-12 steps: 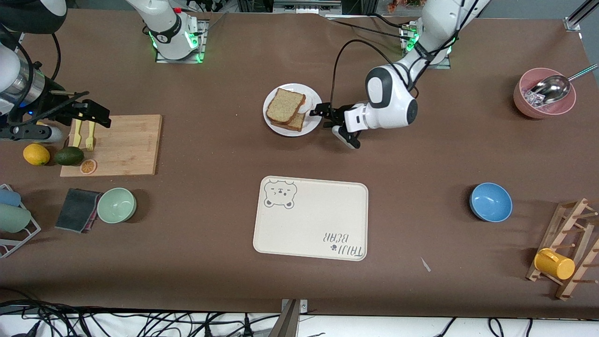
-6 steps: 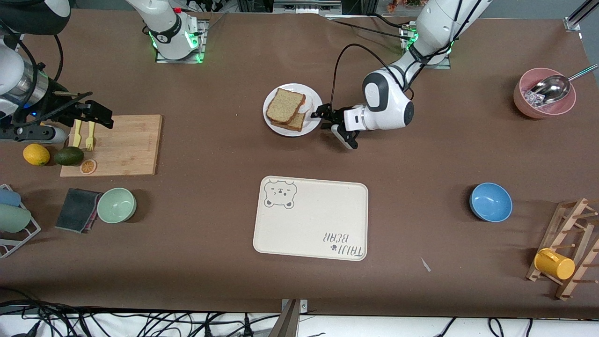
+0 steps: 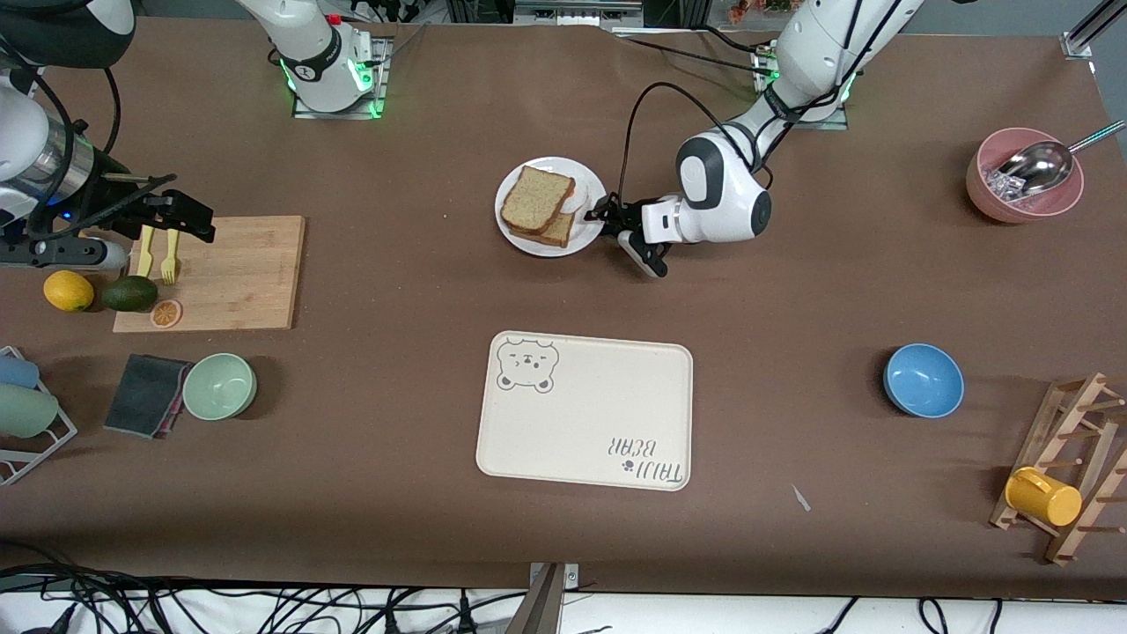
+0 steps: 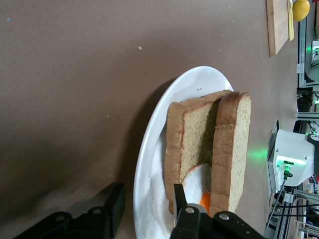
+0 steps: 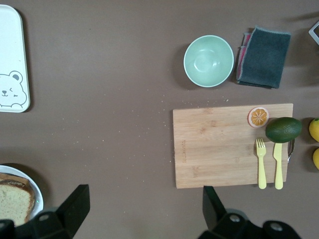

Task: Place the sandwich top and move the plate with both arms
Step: 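Slide the white plate onto the TAIJI BEAR tray with the left gripper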

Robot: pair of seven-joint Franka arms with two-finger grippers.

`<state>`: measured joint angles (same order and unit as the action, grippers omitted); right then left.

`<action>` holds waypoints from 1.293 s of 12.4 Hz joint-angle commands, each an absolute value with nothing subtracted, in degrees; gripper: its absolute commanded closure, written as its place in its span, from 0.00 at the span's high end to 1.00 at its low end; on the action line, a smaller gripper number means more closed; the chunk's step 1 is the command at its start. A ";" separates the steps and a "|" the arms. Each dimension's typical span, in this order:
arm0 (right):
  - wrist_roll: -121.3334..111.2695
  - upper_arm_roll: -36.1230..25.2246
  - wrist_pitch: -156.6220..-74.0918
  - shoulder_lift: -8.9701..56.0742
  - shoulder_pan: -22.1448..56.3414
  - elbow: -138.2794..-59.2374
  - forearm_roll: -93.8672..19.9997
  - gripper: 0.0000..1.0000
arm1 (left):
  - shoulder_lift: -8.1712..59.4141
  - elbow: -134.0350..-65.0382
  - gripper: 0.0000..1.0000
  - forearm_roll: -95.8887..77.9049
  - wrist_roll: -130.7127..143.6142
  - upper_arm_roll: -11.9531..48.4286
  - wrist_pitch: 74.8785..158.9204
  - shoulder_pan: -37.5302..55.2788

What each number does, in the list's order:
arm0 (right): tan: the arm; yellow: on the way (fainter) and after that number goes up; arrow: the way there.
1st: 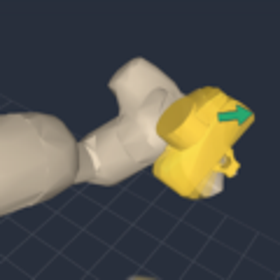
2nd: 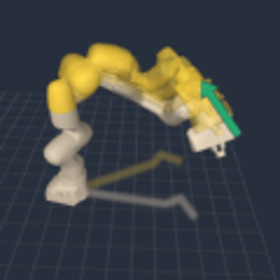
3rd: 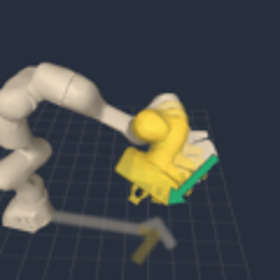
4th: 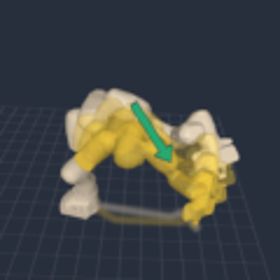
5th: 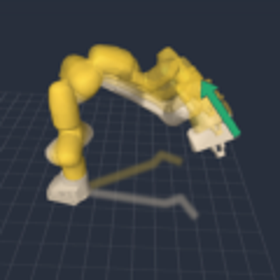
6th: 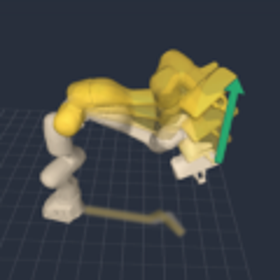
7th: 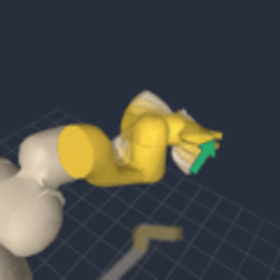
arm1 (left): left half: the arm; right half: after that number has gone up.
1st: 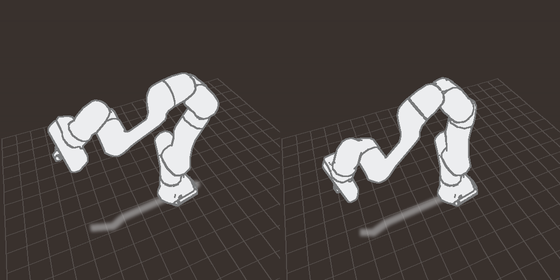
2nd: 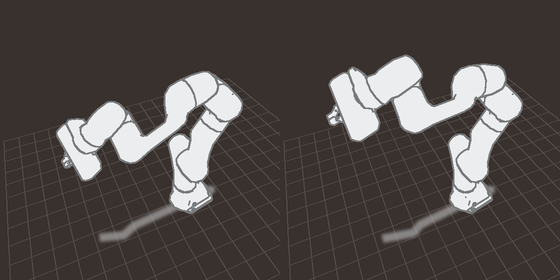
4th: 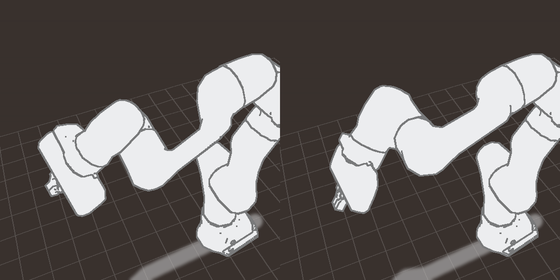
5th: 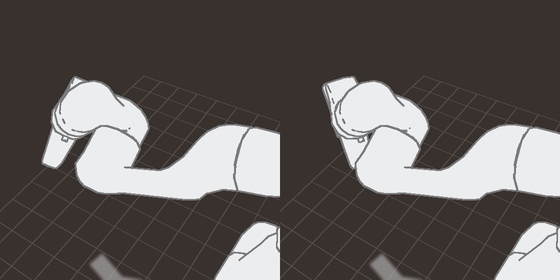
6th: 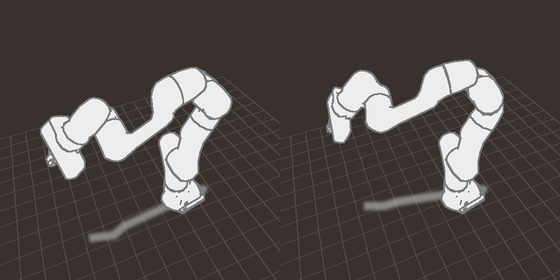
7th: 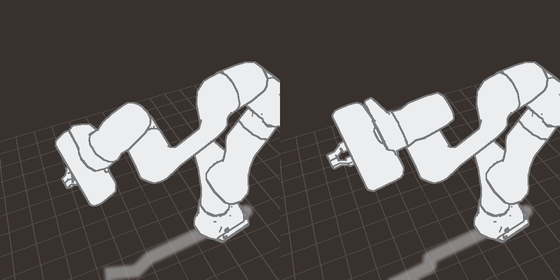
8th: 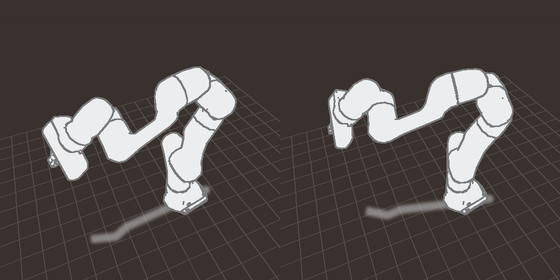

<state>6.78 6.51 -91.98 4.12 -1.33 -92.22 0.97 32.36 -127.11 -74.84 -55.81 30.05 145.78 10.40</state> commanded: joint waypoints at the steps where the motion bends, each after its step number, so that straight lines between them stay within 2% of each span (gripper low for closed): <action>1: 6.06 6.33 -92.81 3.60 -1.05 -93.08 0.09 1.00 | 32.26 -127.18 0.09 -76.90 -58.18 30.23 147.21 12.04; 2: 6.06 6.24 -92.81 3.69 -1.05 -93.08 0.09 1.00 | 32.26 -127.18 0.00 -76.99 -58.18 30.23 147.22 12.04; 8: 6.06 6.24 -92.90 3.96 -1.05 -93.08 0.17 1.00 | 31.47 -126.83 0.00 -76.99 -58.19 30.32 146.17 10.12; 13: 6.06 6.33 -93.25 3.96 -0.97 -93.25 0.09 1.00 | 30.41 -125.25 0.00 -79.19 -56.17 30.59 136.07 3.44; 16: 6.15 6.33 -93.34 3.96 -0.97 -93.34 0.09 1.00 | 29.27 -121.14 0.00 -79.10 -51.51 30.59 133.60 0.98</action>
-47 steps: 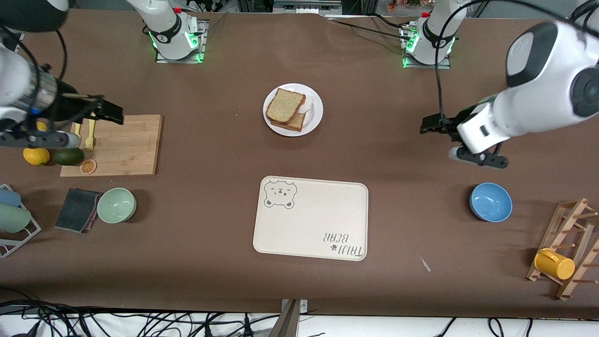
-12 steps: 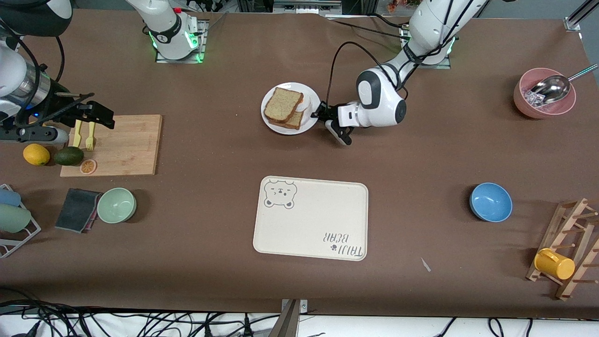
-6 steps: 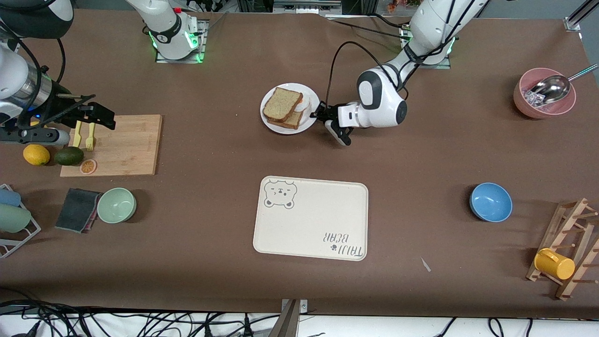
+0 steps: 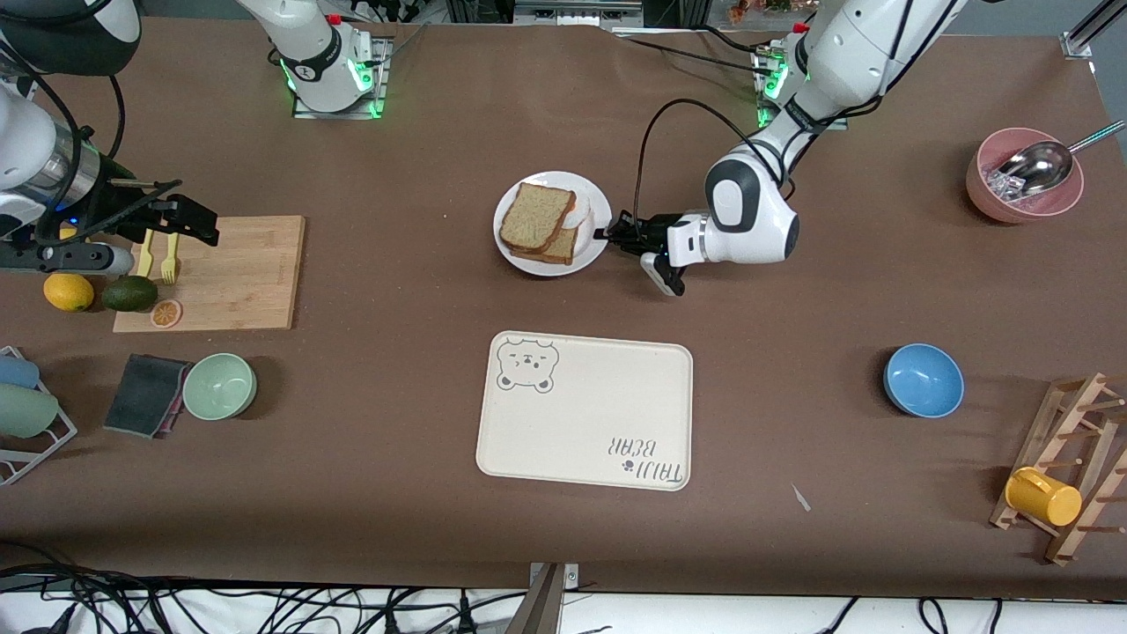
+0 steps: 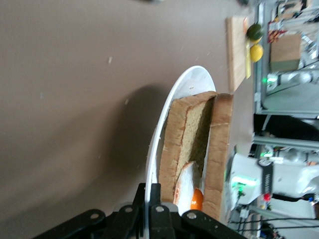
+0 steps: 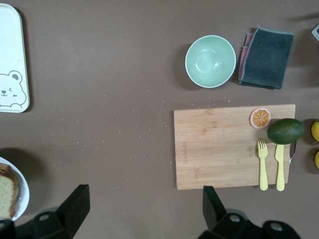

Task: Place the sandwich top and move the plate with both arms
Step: 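Slide the white plate onto the TAIJI BEAR tray with the left gripper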

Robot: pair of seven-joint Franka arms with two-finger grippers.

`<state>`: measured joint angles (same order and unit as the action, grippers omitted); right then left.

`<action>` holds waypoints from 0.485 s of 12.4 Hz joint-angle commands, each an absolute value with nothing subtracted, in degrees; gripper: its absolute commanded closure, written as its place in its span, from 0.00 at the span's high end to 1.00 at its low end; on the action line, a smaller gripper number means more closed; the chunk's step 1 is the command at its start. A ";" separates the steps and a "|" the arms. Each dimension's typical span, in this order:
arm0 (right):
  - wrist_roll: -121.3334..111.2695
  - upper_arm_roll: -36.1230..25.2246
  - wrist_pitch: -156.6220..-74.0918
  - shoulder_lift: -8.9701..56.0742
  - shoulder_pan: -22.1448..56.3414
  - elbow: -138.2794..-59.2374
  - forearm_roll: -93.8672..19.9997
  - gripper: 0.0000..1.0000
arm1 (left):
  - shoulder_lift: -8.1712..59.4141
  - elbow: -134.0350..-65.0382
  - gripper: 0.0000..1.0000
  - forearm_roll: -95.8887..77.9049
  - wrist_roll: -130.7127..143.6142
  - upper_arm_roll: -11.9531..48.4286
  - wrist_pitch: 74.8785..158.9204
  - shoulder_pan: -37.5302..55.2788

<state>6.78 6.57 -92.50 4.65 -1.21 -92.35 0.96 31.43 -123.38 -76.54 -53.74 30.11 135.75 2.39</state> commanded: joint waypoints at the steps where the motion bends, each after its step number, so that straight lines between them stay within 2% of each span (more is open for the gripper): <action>1: 6.07 6.33 -93.34 3.96 -0.97 -93.34 0.09 1.00 | 30.05 -118.42 0.00 -78.58 -50.89 30.32 133.16 0.53; 4: 6.15 6.33 -93.34 3.96 -0.97 -93.34 0.09 1.00 | 35.57 -108.05 0.00 -78.14 -49.40 26.73 133.15 0.61; 6: 6.15 6.33 -93.34 3.96 -0.97 -93.34 0.18 1.00 | 41.98 -99.01 0.00 -78.05 -49.39 22.70 133.15 1.40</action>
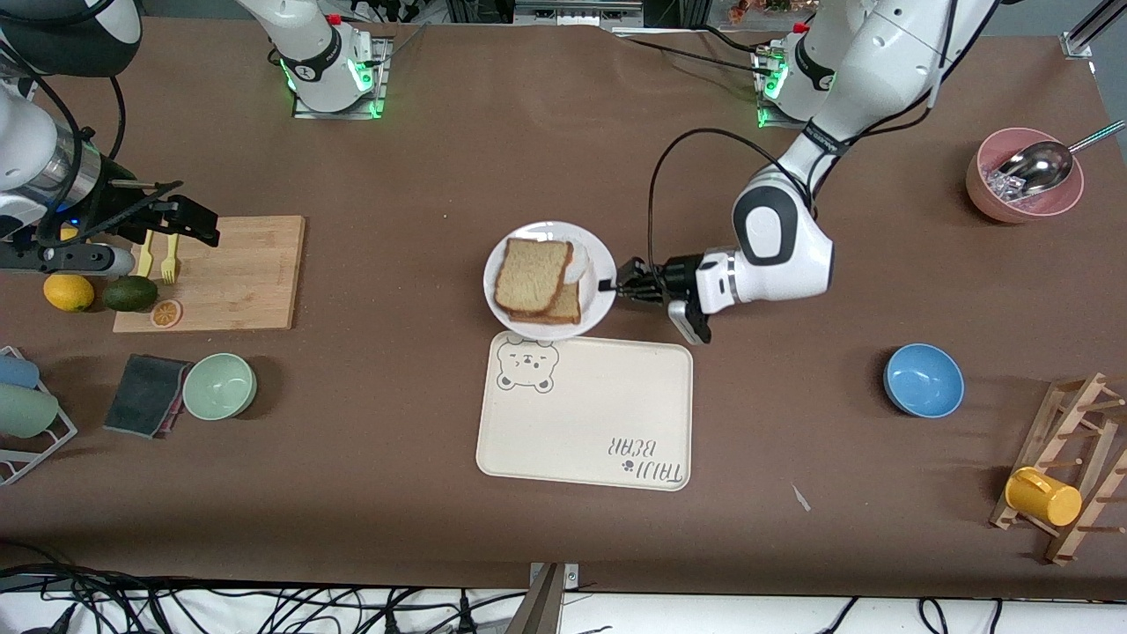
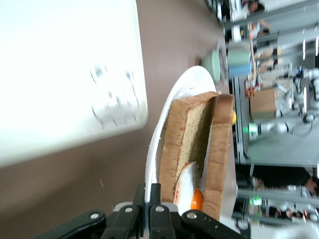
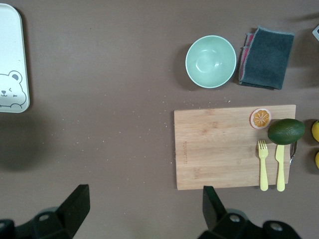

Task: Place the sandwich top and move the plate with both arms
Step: 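Slide the white plate onto the TAIJI BEAR tray with the left gripper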

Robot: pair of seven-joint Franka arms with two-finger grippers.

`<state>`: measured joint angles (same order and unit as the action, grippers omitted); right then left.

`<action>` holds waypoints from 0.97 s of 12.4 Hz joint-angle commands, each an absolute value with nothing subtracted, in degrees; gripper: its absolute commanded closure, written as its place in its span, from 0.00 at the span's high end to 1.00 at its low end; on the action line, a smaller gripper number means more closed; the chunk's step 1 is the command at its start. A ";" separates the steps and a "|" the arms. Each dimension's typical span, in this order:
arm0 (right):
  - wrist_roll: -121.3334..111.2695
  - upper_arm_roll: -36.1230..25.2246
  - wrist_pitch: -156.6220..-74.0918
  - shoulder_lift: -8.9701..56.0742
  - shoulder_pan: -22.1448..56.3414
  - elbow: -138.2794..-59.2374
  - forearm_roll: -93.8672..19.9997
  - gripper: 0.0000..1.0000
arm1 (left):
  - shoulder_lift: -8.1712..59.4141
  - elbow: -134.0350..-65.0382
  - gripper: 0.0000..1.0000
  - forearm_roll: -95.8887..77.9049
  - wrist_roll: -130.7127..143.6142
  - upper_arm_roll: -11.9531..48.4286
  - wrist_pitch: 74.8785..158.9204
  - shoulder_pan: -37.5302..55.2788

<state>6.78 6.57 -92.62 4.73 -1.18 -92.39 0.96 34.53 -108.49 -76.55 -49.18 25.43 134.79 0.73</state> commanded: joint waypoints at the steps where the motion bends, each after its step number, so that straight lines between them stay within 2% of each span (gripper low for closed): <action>1: 6.15 6.33 -93.34 3.96 -0.97 -93.34 0.18 1.00 | 45.32 -94.70 0.00 -78.05 -49.39 21.81 133.15 1.58; 5: 6.15 6.33 -93.34 3.96 -0.97 -93.25 0.35 1.00 | 53.42 -85.18 0.00 -77.87 -47.21 19.69 133.15 1.58; 12: 6.59 6.33 -93.34 3.96 -0.26 -93.16 0.35 1.00 | 55.99 -85.16 0.00 -77.52 -46.85 19.34 133.07 2.46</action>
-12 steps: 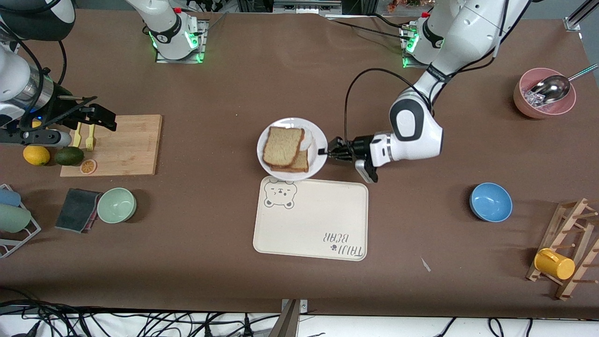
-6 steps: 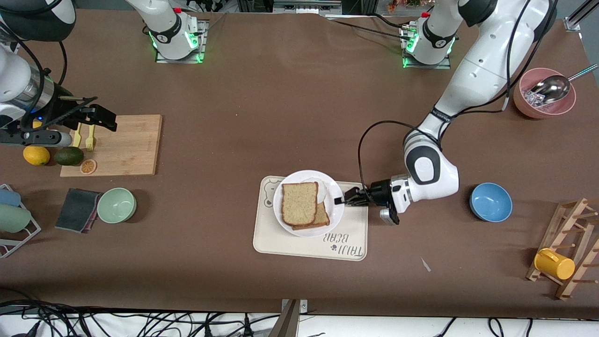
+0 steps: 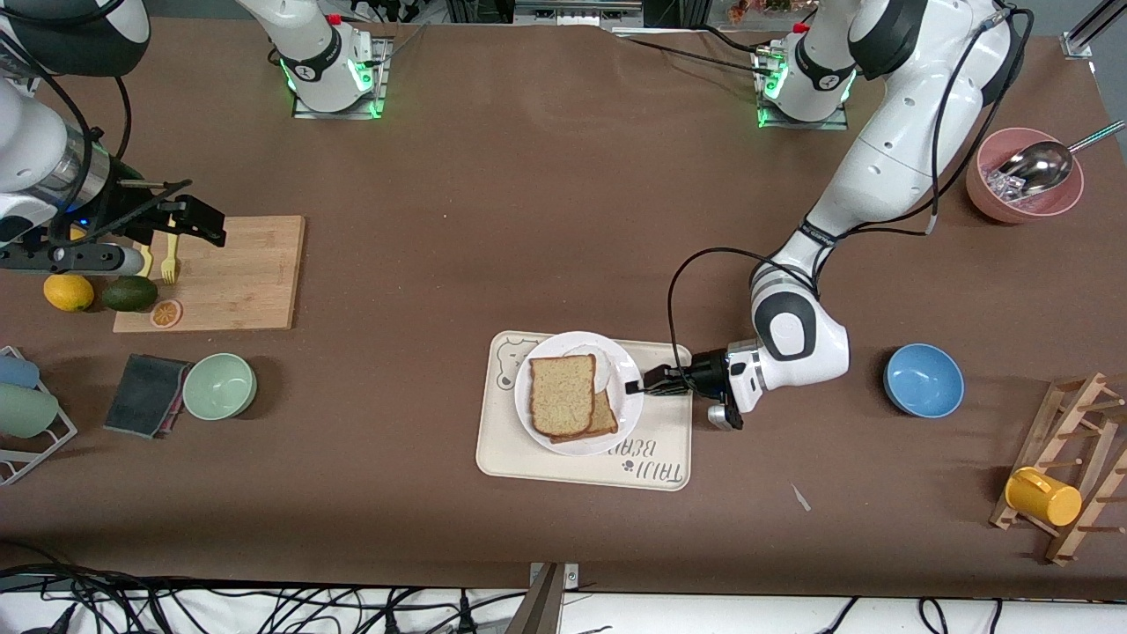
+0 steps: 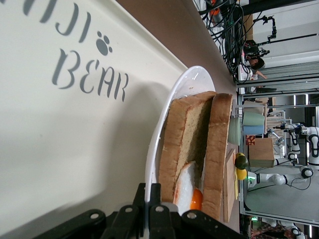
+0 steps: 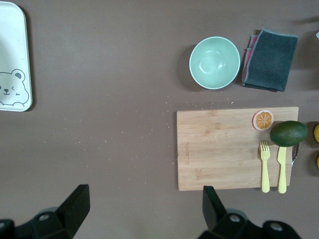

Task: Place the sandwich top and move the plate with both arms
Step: 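Open the left gripper and release the plate on the tray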

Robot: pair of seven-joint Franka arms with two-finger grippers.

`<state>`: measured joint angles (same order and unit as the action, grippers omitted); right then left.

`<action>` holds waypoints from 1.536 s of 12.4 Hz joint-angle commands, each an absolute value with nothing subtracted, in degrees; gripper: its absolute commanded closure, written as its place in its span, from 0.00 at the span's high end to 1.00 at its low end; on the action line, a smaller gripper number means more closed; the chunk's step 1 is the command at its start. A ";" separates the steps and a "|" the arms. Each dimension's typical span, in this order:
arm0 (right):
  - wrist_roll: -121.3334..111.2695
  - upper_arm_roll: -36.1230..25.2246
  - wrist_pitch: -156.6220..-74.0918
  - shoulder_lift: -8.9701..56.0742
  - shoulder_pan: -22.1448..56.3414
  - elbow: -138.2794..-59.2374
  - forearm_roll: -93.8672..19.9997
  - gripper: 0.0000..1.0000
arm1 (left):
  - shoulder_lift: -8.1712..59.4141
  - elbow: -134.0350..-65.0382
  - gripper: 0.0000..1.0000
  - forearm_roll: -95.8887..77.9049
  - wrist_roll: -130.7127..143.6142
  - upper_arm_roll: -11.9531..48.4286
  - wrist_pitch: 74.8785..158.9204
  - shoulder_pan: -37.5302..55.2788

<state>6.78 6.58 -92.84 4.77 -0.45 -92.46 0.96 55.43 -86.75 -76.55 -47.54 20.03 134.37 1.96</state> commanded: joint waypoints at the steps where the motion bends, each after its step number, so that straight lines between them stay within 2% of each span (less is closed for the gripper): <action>1: 6.59 6.33 -93.43 3.96 -0.26 -93.16 0.35 1.00 | 56.25 -85.17 0.00 -75.52 -46.76 19.34 133.07 2.55; 7: 6.59 6.33 -93.96 4.13 -0.26 -93.43 0.35 1.00 | 56.43 -85.61 0.01 -70.93 -46.23 18.81 130.61 1.67; 8: 6.59 6.33 -94.04 4.13 -0.26 -93.43 0.35 1.00 | 56.60 -85.61 0.24 -70.93 -46.32 18.81 130.69 1.67; 10: 6.50 6.33 -94.13 4.30 -0.26 -93.43 0.35 1.00 | 56.78 -85.87 1.00 -70.84 -46.49 18.55 130.61 1.50; 15: 6.50 6.33 -94.57 4.74 -0.26 -93.52 0.44 1.00 | 54.76 -86.04 1.00 -70.84 -45.27 18.37 128.42 0.09; 19: 6.50 6.33 -94.57 4.83 -0.26 -93.52 0.53 1.00 | 50.02 -86.75 1.00 -65.25 -39.58 18.28 126.91 -0.70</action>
